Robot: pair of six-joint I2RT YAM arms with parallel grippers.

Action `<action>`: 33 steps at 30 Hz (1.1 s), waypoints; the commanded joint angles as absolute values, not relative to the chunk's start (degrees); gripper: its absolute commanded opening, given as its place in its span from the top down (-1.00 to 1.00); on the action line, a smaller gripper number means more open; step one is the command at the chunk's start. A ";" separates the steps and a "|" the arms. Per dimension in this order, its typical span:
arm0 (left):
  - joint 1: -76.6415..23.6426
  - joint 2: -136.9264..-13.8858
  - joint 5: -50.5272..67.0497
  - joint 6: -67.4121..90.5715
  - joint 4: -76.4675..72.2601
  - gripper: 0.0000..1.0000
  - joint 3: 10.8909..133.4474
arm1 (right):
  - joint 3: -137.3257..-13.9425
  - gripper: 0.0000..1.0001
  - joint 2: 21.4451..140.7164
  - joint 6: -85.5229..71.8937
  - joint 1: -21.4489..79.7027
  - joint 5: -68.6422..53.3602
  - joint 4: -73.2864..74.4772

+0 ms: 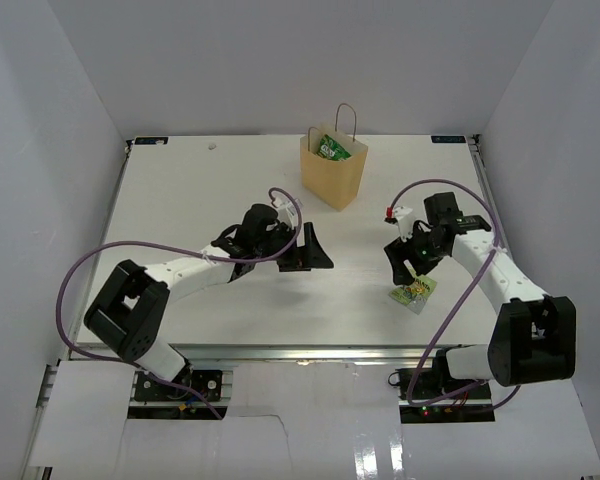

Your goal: Place the snacks into the paper bag

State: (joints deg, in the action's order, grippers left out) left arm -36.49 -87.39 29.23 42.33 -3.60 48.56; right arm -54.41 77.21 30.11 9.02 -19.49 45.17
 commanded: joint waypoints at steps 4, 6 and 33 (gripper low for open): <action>-39.46 -87.10 31.12 41.66 -5.18 -0.96 50.72 | -51.07 -0.57 76.37 20.67 8.79 -3.43 39.03; -39.55 -85.00 30.41 42.01 -5.19 -0.96 49.40 | -50.63 -0.58 77.42 15.59 8.79 -2.55 38.24; -39.81 -73.48 22.41 45.35 -3.43 -0.96 40.78 | -50.27 0.33 91.05 -0.26 9.05 3.08 36.56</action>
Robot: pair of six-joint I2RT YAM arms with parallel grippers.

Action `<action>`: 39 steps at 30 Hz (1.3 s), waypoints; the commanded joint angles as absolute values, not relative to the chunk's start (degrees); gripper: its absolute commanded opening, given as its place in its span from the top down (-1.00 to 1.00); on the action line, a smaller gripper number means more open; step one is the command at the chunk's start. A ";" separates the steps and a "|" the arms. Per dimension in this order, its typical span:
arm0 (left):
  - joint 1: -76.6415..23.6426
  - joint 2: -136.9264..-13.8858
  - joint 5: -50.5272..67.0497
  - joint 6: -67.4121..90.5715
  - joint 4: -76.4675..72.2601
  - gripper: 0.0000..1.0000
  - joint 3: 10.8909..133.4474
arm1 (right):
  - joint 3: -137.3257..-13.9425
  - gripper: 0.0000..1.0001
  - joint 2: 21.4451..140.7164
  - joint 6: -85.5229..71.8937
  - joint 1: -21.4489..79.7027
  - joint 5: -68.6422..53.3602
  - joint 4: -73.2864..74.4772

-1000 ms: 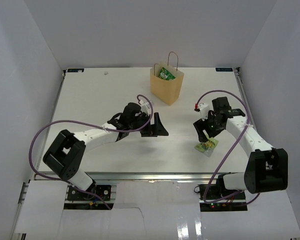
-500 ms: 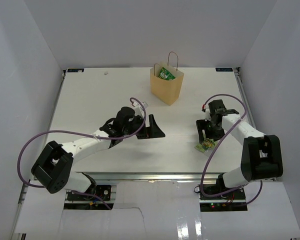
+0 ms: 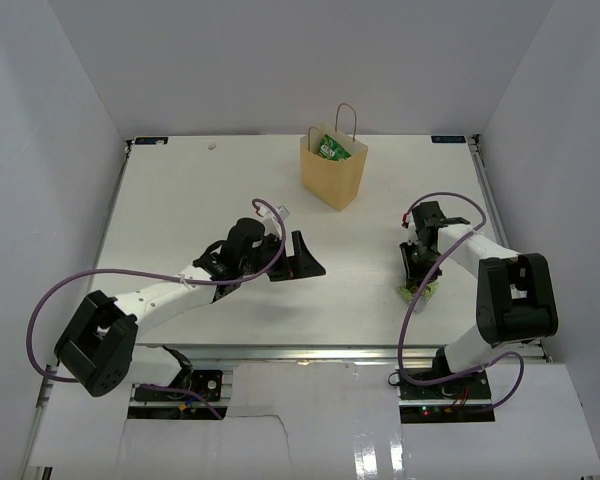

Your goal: Place the snacks into the paper bag

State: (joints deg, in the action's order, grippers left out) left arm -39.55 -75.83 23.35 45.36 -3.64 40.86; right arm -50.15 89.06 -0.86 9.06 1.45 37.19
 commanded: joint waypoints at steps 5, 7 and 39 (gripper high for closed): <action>-39.81 -73.21 22.06 44.91 -2.90 -0.96 41.13 | -51.68 0.80 91.50 1.93 8.96 1.32 36.39; -39.81 -72.69 21.71 44.56 -2.37 -0.96 41.05 | -52.82 0.85 90.88 3.24 8.96 -0.60 36.21; -39.73 -52.39 4.75 43.41 11.51 -0.96 38.67 | -122.43 0.85 116.10 7.91 13.80 -47.64 2.12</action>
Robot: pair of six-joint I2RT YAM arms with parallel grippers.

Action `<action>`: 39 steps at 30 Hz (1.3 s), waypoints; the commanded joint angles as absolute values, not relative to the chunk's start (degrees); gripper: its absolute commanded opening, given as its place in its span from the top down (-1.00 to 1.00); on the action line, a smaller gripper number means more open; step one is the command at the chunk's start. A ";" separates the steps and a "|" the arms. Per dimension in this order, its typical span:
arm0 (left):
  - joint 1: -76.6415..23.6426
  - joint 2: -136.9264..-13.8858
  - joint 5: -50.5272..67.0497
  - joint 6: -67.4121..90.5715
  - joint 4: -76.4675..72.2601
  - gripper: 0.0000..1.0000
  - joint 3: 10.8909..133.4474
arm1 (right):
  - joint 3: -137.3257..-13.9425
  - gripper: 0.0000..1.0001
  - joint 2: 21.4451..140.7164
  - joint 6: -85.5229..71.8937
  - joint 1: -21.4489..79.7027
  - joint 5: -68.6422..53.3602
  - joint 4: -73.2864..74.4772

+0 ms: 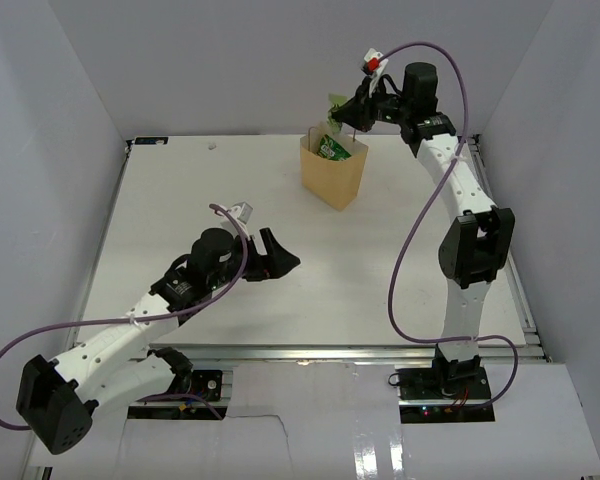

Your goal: Place the snacks into the paper bag

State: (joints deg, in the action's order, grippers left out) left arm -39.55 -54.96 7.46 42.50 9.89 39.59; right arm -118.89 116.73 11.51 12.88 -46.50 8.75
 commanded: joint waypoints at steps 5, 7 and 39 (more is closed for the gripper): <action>-39.73 -50.01 3.17 44.21 12.30 -0.96 37.79 | -122.43 0.85 118.47 7.38 14.15 -44.74 0.79; -39.73 -49.92 2.55 44.21 12.83 -0.96 38.06 | -121.38 0.81 118.83 7.82 14.24 -44.12 1.23; -39.73 -49.83 -14.23 30.06 23.90 -0.96 51.68 | -83.59 -0.80 80.95 16.34 -2.63 -21.03 38.05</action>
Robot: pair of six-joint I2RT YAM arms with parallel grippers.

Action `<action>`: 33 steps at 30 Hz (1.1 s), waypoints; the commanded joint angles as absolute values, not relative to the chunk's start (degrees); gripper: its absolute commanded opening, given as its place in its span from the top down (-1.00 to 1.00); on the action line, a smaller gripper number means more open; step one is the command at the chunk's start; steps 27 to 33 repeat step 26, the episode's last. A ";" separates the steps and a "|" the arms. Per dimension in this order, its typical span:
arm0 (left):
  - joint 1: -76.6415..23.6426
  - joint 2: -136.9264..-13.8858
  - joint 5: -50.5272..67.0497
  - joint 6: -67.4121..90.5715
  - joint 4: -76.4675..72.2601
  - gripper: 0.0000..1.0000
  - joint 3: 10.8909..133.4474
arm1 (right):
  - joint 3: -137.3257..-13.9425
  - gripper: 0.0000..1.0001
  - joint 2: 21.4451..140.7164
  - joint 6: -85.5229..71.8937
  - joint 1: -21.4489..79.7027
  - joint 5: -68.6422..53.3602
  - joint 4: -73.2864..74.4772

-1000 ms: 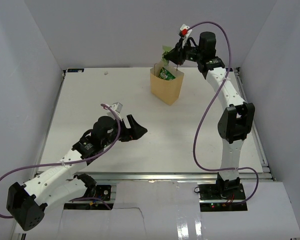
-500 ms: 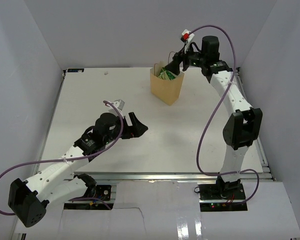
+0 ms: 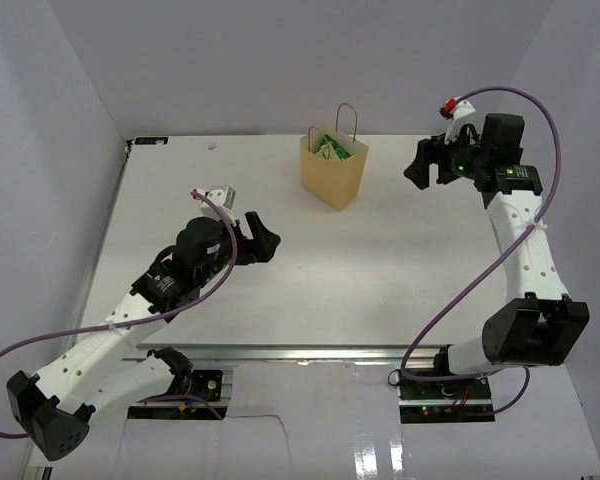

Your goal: Place the snacks into the paper bag

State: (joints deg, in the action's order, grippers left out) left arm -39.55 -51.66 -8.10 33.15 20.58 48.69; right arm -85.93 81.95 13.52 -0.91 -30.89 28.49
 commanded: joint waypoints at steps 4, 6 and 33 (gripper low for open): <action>-39.73 -49.57 -16.87 28.22 24.43 -0.96 52.65 | -79.90 -0.80 76.49 18.10 -4.48 -16.09 40.78; -39.73 -50.09 -17.84 27.95 25.22 -0.96 53.26 | -76.56 -0.80 74.19 18.37 -4.92 -15.56 40.35; -39.73 -48.43 -17.58 30.76 27.69 -0.96 52.74 | -65.74 -0.80 59.94 3.52 -5.01 -7.56 29.71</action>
